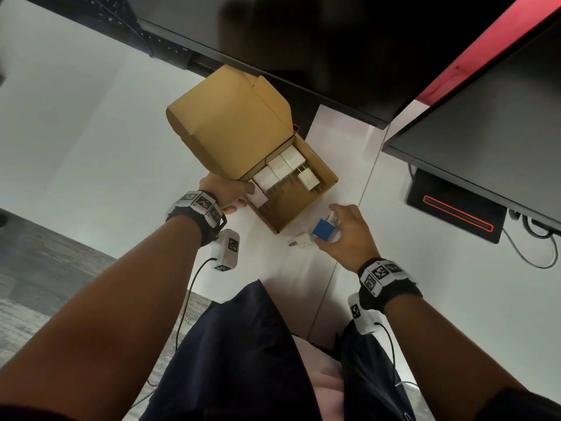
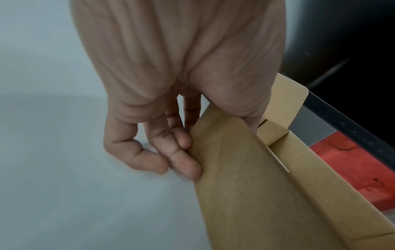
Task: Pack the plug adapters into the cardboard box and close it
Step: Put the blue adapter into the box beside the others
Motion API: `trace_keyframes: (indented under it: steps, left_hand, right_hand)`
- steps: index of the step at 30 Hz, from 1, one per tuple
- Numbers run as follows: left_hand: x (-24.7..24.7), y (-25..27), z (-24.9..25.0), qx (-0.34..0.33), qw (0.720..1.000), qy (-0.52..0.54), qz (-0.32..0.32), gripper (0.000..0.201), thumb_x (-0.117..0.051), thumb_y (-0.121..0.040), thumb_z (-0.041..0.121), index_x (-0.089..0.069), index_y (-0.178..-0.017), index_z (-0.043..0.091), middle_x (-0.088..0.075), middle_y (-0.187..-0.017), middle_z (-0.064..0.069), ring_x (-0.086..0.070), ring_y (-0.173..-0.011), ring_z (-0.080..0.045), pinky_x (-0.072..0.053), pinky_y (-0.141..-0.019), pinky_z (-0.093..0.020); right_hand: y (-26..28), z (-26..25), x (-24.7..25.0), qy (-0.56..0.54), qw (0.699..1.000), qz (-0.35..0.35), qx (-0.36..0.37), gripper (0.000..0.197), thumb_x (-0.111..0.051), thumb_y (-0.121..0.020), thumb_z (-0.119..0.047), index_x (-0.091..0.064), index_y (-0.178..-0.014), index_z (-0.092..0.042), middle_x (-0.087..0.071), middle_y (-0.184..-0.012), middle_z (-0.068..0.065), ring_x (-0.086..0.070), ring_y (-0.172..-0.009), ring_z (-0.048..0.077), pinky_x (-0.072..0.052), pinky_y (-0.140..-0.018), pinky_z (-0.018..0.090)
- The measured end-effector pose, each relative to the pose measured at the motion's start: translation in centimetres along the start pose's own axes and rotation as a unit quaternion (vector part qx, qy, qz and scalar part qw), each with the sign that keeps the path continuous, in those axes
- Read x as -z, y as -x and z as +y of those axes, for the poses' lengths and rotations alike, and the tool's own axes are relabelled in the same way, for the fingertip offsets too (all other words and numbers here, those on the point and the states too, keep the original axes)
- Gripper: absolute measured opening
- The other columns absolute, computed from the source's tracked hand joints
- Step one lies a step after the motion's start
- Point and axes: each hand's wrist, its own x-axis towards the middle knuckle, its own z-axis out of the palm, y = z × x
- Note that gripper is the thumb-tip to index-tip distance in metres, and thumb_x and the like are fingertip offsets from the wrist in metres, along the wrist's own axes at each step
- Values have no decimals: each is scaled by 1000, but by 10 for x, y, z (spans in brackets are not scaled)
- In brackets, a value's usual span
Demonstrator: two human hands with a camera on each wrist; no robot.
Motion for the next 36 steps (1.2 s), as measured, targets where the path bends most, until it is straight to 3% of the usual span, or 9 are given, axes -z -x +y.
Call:
trace_keyframes:
  steps: [4,8,11,16,18,21,25,31,36]
  left_hand:
    - [0,0,0,3,1000,7,0,36,-85,-79,25,-70,-109,11,-76,-83,-6,-75,-68,-13,-55,-46,-21]
    - [0,-4,-2,4,1000,10,-2,40,-85,-79,26,-71,-112,11,-77,-86,-6,-77,-70,-13,-55,-47,-22]
    - [1,-7,-3,0,1000,6,-6,44,-85,-78,28,-71,-116,11,-79,-88,-6,-78,-72,-13,-54,-49,-23]
    - [1,-8,-3,0,1000,0,-4,40,-84,-79,27,-72,-114,10,-77,-79,-5,-75,-61,-12,-58,-54,-25]
    - [1,-9,-4,0,1000,-4,-4,40,-84,-78,28,-73,-112,9,-77,-72,-4,-73,-56,-12,-59,-54,-24]
    - [2,-11,-5,-4,1000,-6,-3,38,-82,-81,29,-73,-112,10,-78,-72,-4,-73,-58,-12,-60,-55,-24]
    - [2,-10,-4,-8,1000,-8,-6,33,-81,-83,29,-73,-109,11,-78,-73,-4,-74,-64,-14,-61,-55,-25]
    - [3,-12,-5,-9,1000,-5,-13,33,-83,-82,28,-73,-108,10,-79,-75,-4,-75,-69,-16,-65,-69,-31]
    - [2,-13,-4,-7,1000,-8,-14,32,-83,-82,28,-75,-107,10,-79,-74,-4,-75,-70,-16,-65,-71,-32]
  right_hand:
    - [-6,-5,-2,34,999,21,-33,65,-83,-77,-31,-56,-134,-16,-49,-122,4,-59,-104,21,-49,-87,26]
    - [-11,-18,13,-58,980,171,-85,43,-78,-82,-32,-63,-121,-20,-54,-111,9,-59,-90,20,-38,-71,3]
    - [-17,-38,28,-73,976,201,-44,33,-78,-83,-38,-64,-108,-21,-60,-102,7,-61,-84,19,-45,-67,12]
    - [-41,-81,32,-5,987,149,54,35,-73,-84,-50,-61,-100,-21,-65,-89,0,-60,-82,19,-51,-69,25]
    - [-53,-94,26,85,991,92,56,36,-68,-86,-54,-60,-95,-20,-64,-83,1,-57,-87,24,-53,-73,37]
    - [-67,-109,14,170,984,36,27,34,-69,-88,-49,-55,-84,-18,-62,-89,7,-59,-91,28,-57,-78,44]
    - [-78,-118,-1,282,959,25,-5,37,-67,-91,-46,-69,-96,-9,-59,-114,14,-63,-97,32,-58,-83,45]
    - [-75,-121,-12,349,936,42,18,23,-63,-92,-36,-66,-99,-15,-69,-92,9,-67,-91,33,-56,-79,44]
    - [-73,-120,-8,361,932,9,28,22,-63,-95,-32,-69,-106,-13,-66,-104,14,-65,-96,34,-58,-78,45]
